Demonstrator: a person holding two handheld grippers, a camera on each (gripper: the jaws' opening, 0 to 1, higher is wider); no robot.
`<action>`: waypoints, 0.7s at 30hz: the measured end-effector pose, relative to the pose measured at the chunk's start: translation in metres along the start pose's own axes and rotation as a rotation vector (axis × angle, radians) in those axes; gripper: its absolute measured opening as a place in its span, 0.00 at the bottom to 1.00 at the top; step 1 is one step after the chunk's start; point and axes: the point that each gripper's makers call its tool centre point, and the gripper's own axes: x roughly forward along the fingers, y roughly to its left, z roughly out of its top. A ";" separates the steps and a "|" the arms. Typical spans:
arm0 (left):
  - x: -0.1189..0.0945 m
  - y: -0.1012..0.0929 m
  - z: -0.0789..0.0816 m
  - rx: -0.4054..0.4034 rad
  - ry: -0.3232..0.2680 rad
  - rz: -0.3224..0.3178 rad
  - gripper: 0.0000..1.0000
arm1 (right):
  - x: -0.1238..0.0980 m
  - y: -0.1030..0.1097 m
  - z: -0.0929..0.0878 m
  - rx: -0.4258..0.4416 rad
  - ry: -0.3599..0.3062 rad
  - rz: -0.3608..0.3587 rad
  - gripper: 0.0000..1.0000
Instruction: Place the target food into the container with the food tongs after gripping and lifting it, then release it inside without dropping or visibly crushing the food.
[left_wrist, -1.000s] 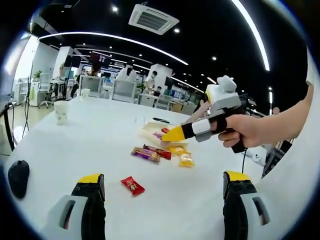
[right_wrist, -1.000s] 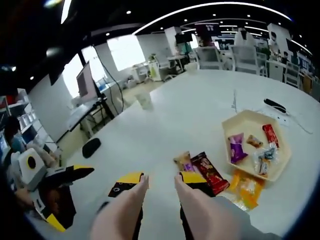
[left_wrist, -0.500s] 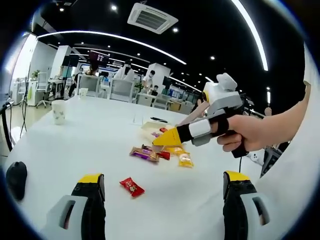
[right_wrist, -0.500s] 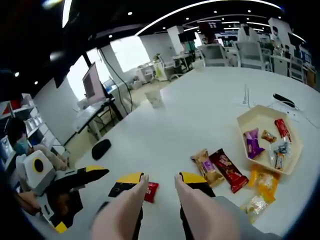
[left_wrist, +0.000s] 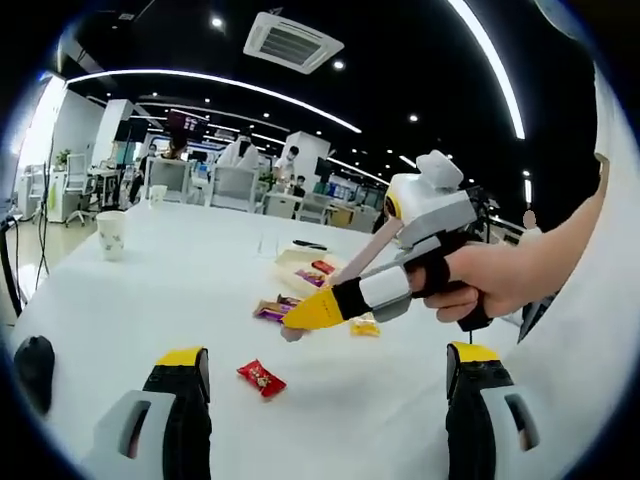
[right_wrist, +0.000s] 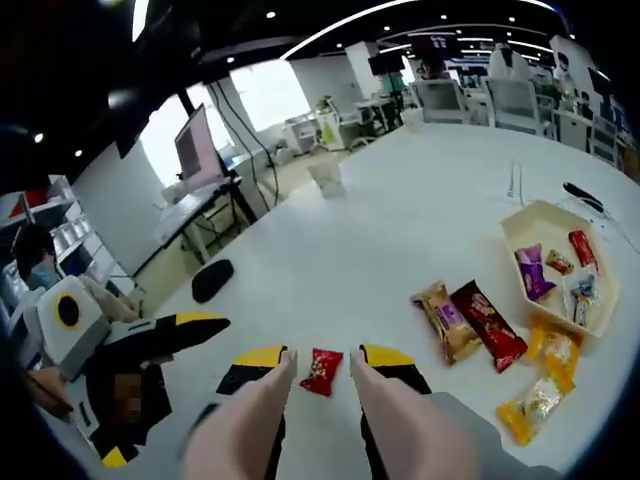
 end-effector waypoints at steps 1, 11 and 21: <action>0.000 0.000 0.001 0.006 -0.004 0.001 0.99 | 0.001 0.000 0.000 -0.001 -0.001 -0.001 0.28; 0.002 -0.004 0.001 -0.027 -0.008 0.009 0.99 | 0.011 0.001 0.010 0.012 -0.010 -0.009 0.28; 0.000 -0.007 -0.007 -0.055 0.026 0.010 0.99 | 0.020 0.002 0.007 -0.004 0.001 -0.027 0.27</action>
